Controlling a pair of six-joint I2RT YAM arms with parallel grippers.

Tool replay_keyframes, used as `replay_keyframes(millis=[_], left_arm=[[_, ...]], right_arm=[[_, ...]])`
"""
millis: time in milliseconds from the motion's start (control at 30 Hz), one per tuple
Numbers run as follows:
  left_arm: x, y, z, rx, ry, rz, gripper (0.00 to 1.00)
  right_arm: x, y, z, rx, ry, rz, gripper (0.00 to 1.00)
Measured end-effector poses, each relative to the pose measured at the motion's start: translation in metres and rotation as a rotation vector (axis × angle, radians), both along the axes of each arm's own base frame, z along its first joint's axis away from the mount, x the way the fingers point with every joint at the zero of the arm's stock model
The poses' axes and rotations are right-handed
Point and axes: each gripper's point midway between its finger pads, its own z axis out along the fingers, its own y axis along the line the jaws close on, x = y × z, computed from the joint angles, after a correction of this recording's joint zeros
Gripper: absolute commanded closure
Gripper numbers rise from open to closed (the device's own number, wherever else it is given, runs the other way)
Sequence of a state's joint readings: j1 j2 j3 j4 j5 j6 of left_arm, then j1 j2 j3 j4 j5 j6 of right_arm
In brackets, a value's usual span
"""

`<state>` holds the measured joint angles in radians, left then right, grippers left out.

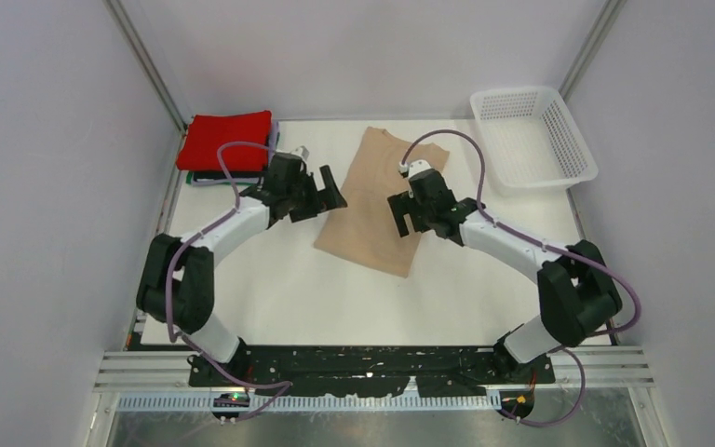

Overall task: Fold and stack the t-shirts
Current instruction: Fold the folded rectangular tshirt in 1/3 of the way, then grab one side of the 2/3 rectangular tshirt with both arms

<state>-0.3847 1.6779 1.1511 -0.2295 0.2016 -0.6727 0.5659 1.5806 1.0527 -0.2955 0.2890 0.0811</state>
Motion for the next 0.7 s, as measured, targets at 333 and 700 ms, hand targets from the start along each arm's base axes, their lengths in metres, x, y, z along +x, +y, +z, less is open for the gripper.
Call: replay_keyframes(millis=[333, 700], left_arm=[[-0.082, 0.031, -0.06, 0.031, 0.182, 0.045, 0.3], [-0.07, 0.022, -0.087, 0.003, 0.268, 0.103, 0.66]], right_arm=[[-0.127, 0.093, -0.009, 0.08, 0.124, 0.586, 0.16], [-0.14, 0.077, -0.069, -0.125, 0.301, 0.588, 0.41]])
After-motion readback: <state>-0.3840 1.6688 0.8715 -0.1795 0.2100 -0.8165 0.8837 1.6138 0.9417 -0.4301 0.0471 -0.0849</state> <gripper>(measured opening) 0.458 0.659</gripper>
